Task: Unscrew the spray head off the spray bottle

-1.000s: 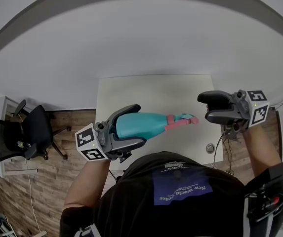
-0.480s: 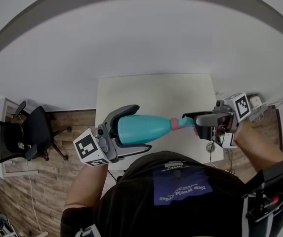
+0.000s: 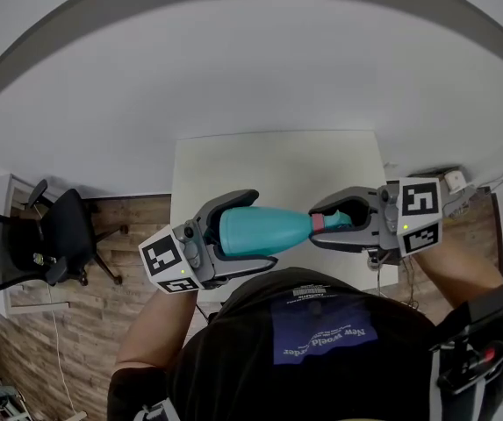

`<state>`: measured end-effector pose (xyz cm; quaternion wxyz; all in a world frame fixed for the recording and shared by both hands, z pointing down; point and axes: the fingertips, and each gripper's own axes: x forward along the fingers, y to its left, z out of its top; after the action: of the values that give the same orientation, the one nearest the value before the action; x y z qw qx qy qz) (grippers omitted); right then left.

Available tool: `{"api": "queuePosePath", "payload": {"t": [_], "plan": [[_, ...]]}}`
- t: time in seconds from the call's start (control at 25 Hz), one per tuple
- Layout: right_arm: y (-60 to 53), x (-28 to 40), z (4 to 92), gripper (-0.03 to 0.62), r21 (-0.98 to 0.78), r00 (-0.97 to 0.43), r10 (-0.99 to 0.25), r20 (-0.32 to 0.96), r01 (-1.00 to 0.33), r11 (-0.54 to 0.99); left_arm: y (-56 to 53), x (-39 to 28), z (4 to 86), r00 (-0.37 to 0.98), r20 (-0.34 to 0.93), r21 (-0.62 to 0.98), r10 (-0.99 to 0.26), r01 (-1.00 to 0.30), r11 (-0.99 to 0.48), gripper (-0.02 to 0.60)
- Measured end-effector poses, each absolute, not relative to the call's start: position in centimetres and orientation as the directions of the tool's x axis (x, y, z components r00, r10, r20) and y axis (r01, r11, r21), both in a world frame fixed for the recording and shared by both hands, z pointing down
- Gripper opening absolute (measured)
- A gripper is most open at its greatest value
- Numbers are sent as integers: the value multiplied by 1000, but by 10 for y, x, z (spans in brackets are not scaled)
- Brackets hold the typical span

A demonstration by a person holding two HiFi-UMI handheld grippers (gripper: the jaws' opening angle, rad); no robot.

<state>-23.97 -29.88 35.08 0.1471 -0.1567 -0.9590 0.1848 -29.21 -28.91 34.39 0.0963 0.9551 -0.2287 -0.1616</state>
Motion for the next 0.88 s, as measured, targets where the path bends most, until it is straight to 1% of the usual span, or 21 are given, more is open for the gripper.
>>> {"api": "queuePosePath", "payload": {"t": [0.04, 0.12, 0.24, 0.4, 0.48, 0.52, 0.68, 0.88], "plan": [[-301, -240, 349, 138, -378, -911, 341, 230, 239, 894, -289, -292, 343, 842, -269, 262, -467, -403, -877, 492], [-301, -238, 346, 137, -337, -915, 327, 236, 238, 911, -289, -291, 342, 842, -275, 274, -464, -394, -877, 492], [-294, -236, 341, 137, -220, -908, 325, 264, 271, 937, -290, -290, 342, 844, -287, 319, -454, -362, -876, 492], [-285, -230, 347, 136, 35, -869, 297, 395, 338, 940, -291, -290, 345, 841, -311, 424, -442, -293, -857, 492], [-284, -226, 354, 135, 139, -848, 259, 463, 358, 923, -293, -290, 348, 840, -319, 479, -439, -256, -839, 492], [-284, -225, 355, 135, 179, -846, 241, 476, 361, 915, -294, -290, 350, 839, -323, 505, -437, -238, -830, 492], [-281, -229, 351, 135, 360, -864, 192, 465, 382, 851, -296, -290, 354, 836, -337, 583, -434, -177, -793, 492], [-278, -227, 354, 135, 545, -852, 121, 509, 428, 721, -297, -288, 361, 836, -348, 664, -425, -101, -741, 492]]}}
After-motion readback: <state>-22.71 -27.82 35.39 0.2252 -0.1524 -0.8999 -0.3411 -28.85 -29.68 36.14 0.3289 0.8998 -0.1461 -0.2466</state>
